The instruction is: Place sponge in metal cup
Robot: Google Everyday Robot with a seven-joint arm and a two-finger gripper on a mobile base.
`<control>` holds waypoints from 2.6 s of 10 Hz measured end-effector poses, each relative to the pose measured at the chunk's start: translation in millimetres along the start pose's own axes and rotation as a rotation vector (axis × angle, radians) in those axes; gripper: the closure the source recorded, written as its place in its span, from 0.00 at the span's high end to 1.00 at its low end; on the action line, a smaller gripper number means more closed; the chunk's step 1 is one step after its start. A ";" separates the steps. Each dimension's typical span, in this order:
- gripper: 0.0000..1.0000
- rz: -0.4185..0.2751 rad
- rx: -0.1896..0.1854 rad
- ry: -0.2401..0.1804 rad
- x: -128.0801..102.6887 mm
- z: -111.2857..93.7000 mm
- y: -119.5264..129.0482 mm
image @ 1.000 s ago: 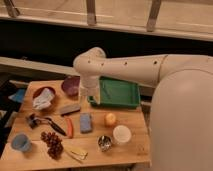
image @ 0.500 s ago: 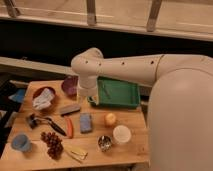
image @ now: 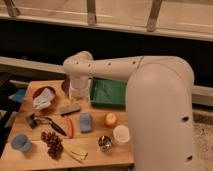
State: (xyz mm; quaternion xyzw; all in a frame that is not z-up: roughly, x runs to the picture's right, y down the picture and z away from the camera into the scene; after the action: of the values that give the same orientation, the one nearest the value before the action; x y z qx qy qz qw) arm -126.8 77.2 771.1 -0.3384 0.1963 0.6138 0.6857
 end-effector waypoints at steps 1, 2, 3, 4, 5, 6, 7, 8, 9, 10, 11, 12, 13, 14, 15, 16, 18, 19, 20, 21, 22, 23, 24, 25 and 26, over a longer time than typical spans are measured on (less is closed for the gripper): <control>0.65 0.005 -0.009 0.027 0.3 13.3 -4.5; 0.65 0.010 -0.016 0.048 0.7 24.1 -6.3; 0.65 0.022 -0.023 0.071 2.4 36.1 -8.4; 0.65 0.041 -0.033 0.089 4.7 43.6 -14.1; 0.65 0.051 -0.042 0.098 7.9 46.6 -21.1; 0.65 0.048 -0.045 0.096 7.3 46.8 -19.2; 0.65 0.044 -0.049 0.093 6.6 46.9 -16.2; 0.65 0.046 -0.048 0.092 6.3 46.8 -17.3; 0.65 0.051 -0.047 0.092 6.2 46.6 -20.2; 0.65 0.051 -0.044 0.096 6.5 46.9 -19.4; 0.65 0.056 -0.036 0.109 5.5 51.0 -20.3; 0.65 0.068 -0.021 0.122 3.9 58.2 -25.4; 0.65 0.074 -0.010 0.133 3.4 63.7 -28.7; 0.65 0.081 -0.001 0.138 2.6 66.2 -30.4; 0.65 0.087 0.010 0.146 2.0 69.5 -31.8; 0.65 0.090 0.015 0.152 1.5 72.4 -32.8; 0.65 0.100 0.018 0.175 0.4 82.6 -34.9; 0.65 0.098 0.017 0.188 -0.1 88.8 -34.7; 0.65 0.097 0.019 0.200 -1.0 94.1 -34.1; 0.65 0.091 0.019 0.213 -1.5 99.5 -31.4; 0.65 0.084 0.018 0.226 -1.8 104.3 -28.2; 0.65 0.082 0.016 0.236 -1.9 108.0 -27.3; 0.65 0.081 0.014 0.249 -0.9 112.7 -27.8; 0.65 0.078 0.012 0.260 0.3 116.0 -26.8; 0.60 0.078 0.017 0.270 0.9 118.3 -26.0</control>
State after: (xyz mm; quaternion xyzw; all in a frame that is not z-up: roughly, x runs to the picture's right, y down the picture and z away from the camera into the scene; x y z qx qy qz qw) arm -118.6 160.8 858.4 -0.4042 0.3051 0.5870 0.6317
